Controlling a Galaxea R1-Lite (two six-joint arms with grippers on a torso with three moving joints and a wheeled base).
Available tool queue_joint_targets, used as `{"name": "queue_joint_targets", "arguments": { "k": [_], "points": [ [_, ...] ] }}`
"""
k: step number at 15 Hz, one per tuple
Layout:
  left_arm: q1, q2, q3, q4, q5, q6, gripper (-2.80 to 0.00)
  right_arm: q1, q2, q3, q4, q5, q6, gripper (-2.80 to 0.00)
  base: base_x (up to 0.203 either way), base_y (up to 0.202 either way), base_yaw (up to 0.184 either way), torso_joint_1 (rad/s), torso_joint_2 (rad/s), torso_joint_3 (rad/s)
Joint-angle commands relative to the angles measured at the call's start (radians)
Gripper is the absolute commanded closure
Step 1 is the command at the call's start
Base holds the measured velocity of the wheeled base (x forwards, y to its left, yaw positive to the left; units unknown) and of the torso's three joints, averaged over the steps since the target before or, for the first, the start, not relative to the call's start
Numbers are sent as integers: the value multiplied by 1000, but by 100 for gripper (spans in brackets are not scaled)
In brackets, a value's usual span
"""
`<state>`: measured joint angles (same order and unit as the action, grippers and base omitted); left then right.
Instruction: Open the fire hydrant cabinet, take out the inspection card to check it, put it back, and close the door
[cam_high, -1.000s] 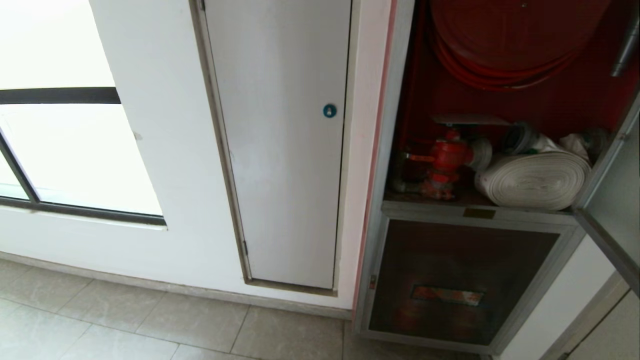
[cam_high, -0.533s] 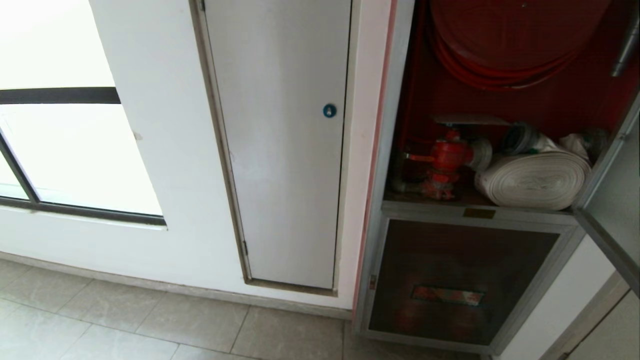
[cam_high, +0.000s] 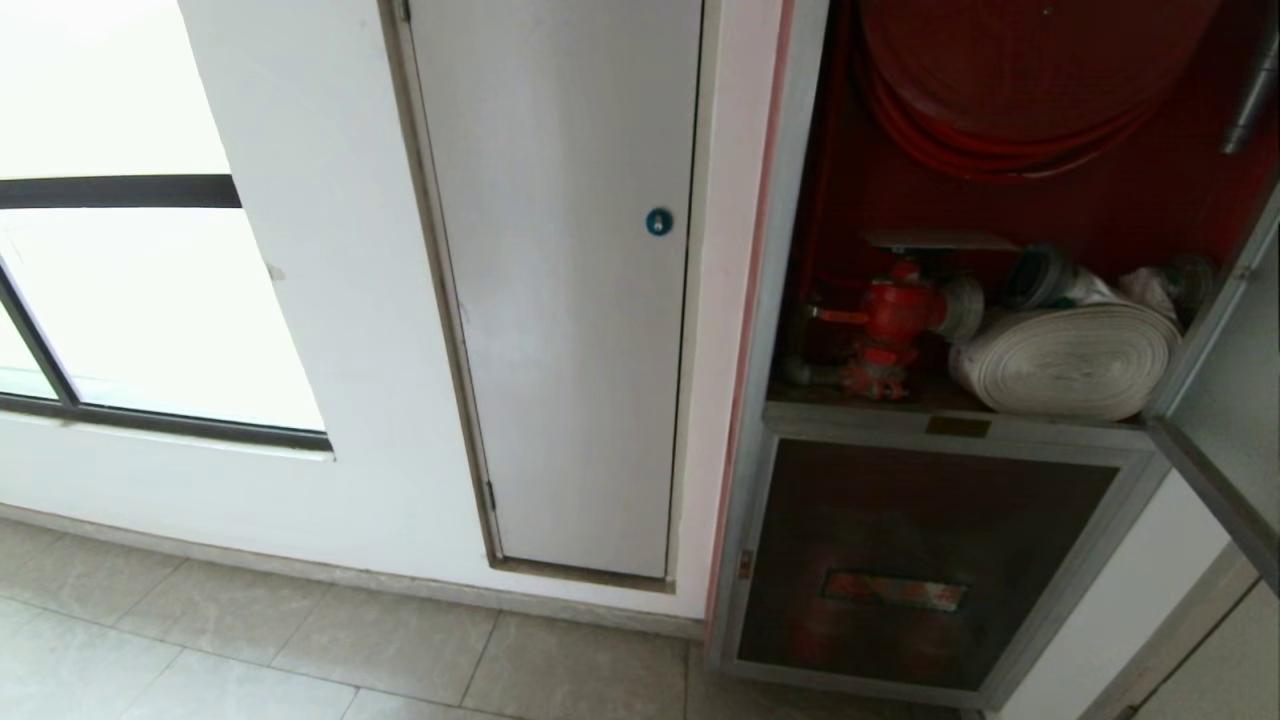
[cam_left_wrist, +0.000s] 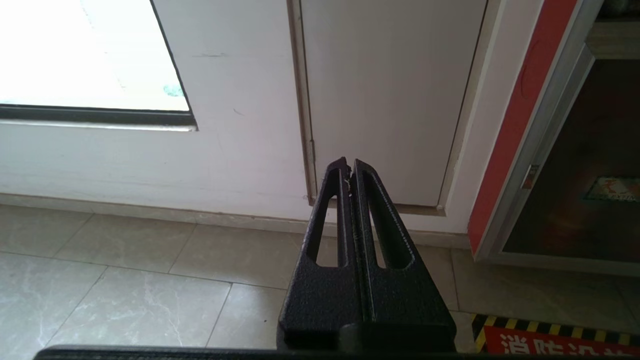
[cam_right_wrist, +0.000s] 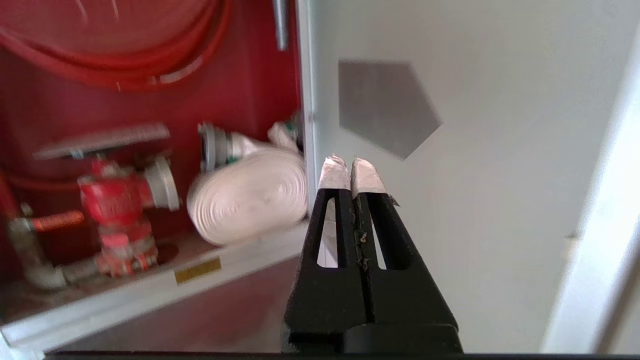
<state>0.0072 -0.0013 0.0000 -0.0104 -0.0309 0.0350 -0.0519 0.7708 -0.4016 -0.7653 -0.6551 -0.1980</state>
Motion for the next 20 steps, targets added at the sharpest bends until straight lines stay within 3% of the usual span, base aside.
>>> {"name": "queue_joint_targets", "arguments": {
  "k": [1, 4, 7, 13, 15, 20],
  "points": [
    [0, 1, 6, 0, 0, 0, 0, 0, -81, 19, -3, 0, -6, 0, 0, 0, 0, 0, 0, 0],
    [0, 1, 6, 0, 0, 0, 0, 0, -167, 39, 26, 7, -9, 0, 0, 0, 0, 0, 0, 0],
    [0, 1, 6, 0, 0, 2, 0, 0, -305, 7, 207, 67, -6, 0, 0, 0, 0, 0, 0, 0],
    [0, 1, 6, 0, 0, 0, 0, 0, -527, -54, 478, 113, -6, 0, 0, 0, 0, 0, 0, 0],
    [0, 1, 6, 0, 0, 0, 0, 6, -533, -59, 489, 126, -8, 0, 0, 0, 0, 0, 0, 0],
    [0, 1, 6, 0, 0, 0, 0, 11, -542, -72, 531, 248, -8, 0, 0, 0, 0, 0, 0, 0]
  ]
}}
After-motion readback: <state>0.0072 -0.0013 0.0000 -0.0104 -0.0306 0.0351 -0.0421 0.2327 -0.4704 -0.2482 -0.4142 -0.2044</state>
